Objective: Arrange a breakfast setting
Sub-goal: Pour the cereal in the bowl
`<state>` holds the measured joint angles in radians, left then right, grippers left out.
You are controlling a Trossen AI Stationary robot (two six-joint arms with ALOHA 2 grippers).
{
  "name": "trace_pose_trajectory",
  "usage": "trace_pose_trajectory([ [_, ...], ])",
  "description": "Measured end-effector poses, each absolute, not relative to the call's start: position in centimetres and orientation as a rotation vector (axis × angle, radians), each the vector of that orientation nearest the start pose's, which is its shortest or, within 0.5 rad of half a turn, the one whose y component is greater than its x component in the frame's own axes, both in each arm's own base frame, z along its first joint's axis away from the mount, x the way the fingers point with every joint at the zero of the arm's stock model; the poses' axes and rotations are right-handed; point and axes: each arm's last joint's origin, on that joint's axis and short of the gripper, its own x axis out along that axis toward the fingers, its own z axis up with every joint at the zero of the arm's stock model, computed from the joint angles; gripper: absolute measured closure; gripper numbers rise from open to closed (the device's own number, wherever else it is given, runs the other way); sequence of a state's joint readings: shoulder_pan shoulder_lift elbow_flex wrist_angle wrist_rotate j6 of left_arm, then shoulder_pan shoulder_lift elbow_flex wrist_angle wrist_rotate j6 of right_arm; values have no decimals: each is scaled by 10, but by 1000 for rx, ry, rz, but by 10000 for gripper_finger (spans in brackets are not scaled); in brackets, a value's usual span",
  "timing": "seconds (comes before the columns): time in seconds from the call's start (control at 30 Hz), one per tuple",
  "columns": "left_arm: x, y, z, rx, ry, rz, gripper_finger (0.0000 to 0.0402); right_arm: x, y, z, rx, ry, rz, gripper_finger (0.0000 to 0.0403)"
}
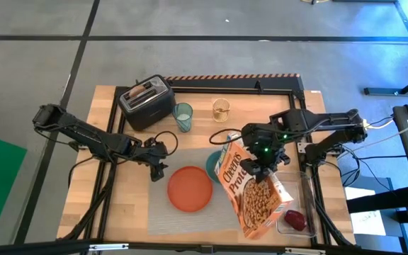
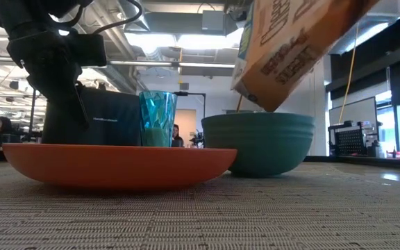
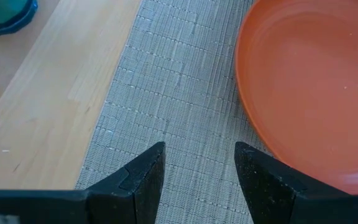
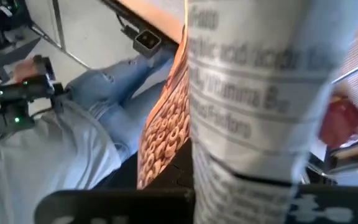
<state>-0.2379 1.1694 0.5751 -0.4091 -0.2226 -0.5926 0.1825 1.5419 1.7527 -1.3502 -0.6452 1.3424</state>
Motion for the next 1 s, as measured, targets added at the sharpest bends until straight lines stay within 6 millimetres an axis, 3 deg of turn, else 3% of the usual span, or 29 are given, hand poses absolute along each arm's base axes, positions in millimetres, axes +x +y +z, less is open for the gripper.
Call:
trace_pose_trajectory([
  [1.0,201,-41,178,-306,928,300,214,266,66,393,1354,1506,-183,403],
])
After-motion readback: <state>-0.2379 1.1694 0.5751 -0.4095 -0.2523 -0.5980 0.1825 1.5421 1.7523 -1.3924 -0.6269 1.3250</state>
